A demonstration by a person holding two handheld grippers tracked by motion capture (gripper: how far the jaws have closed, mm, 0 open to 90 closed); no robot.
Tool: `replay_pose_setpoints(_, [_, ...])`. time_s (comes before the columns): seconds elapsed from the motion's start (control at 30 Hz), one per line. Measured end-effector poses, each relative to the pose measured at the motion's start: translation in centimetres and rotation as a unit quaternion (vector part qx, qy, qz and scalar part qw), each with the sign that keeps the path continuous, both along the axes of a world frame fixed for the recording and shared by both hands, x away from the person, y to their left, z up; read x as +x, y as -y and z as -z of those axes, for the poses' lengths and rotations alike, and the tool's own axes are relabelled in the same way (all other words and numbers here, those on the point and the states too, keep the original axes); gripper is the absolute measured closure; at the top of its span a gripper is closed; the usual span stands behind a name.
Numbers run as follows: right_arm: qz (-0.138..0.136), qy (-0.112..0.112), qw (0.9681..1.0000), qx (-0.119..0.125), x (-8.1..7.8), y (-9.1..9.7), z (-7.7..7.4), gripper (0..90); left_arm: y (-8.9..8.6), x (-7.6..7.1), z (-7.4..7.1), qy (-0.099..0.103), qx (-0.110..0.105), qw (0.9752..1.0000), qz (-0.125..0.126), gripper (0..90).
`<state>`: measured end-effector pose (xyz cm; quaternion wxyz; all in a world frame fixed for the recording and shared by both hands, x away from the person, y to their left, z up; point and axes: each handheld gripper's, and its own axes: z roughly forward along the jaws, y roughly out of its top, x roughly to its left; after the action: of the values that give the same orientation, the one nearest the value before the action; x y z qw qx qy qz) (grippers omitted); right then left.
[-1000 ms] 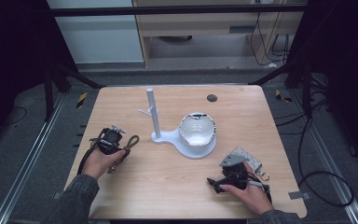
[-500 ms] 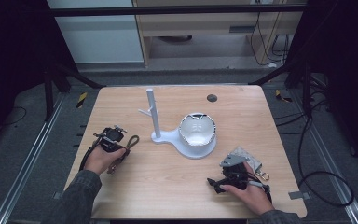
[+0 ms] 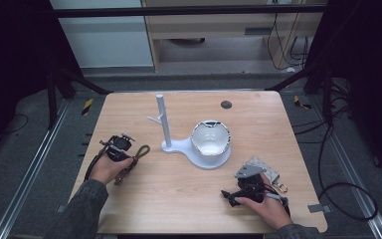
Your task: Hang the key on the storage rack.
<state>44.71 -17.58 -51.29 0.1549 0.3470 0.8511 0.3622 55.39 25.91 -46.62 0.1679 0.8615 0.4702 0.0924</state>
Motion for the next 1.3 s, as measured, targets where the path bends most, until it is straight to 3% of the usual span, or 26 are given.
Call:
replay_pose_setpoints(0.13, [0.0,0.0,1.0,0.0,0.0,0.0,0.0,2.0,-0.2,-0.4,-0.2,0.011,-0.003,0.9999,0.0,65.8])
replay_pose_setpoints(0.2, [0.0,0.0,1.0,0.0,0.0,0.0,0.0,2.0,-0.5,-1.2,-0.7,0.029,-0.008,0.9995,0.003,65.9])
replay_pose_setpoints(0.27, [0.0,0.0,1.0,0.0,0.0,0.0,0.0,2.0,-0.6,-1.5,-0.8,0.034,-0.014,0.9993,0.004,65.9])
replay_pose_setpoints(0.33, [0.0,0.0,1.0,0.0,0.0,0.0,0.0,2.0,-0.9,-2.9,-1.6,0.062,-0.033,0.9975,0.008,65.9])
replay_pose_setpoints(0.4, [0.0,0.0,1.0,0.0,0.0,0.0,0.0,2.0,-1.0,-3.2,-1.8,0.07,-0.037,0.9968,0.01,65.9])
replay_pose_setpoints(0.43, [0.0,0.0,1.0,0.0,0.0,0.0,0.0,2.0,-1.0,-4.2,-2.3,0.089,-0.055,0.9944,0.011,65.9])
replay_pose_setpoints(0.47, [0.0,0.0,1.0,0.0,0.0,0.0,0.0,2.0,-1.0,-4.2,-2.3,0.089,-0.055,0.9944,0.011,66.0])
replay_pose_setpoints(0.5, [0.0,0.0,1.0,0.0,0.0,0.0,0.0,2.0,-1.0,-5.2,-2.8,0.107,-0.063,0.9921,0.016,66.0])
replay_pose_setpoints(0.6, [0.0,0.0,1.0,0.0,0.0,0.0,0.0,2.0,-0.8,-6.4,-3.5,0.134,-0.081,0.9874,0.02,66.0])
replay_pose_setpoints(0.67, [0.0,0.0,1.0,0.0,0.0,0.0,0.0,2.0,-0.7,-6.7,-3.7,0.142,-0.085,0.986,0.021,66.0])
replay_pose_setpoints(0.77, [0.0,0.0,1.0,0.0,0.0,0.0,0.0,2.0,-0.2,-8.1,-4.6,0.174,-0.107,0.9786,0.026,66.1])
replay_pose_setpoints(0.9, [0.0,0.0,1.0,0.0,0.0,0.0,0.0,2.0,0.6,-8.9,-5.7,0.198,-0.121,0.9721,0.034,66.1])
replay_pose_setpoints(1.13, [0.0,0.0,1.0,0.0,0.0,0.0,0.0,2.0,1.8,-9.0,-6.8,0.215,-0.13,0.967,0.044,66.2])
replay_pose_setpoints(1.3, [0.0,0.0,1.0,0.0,0.0,0.0,0.0,2.0,2.8,-9.2,-7.5,0.22,-0.132,0.965,0.056,66.2])
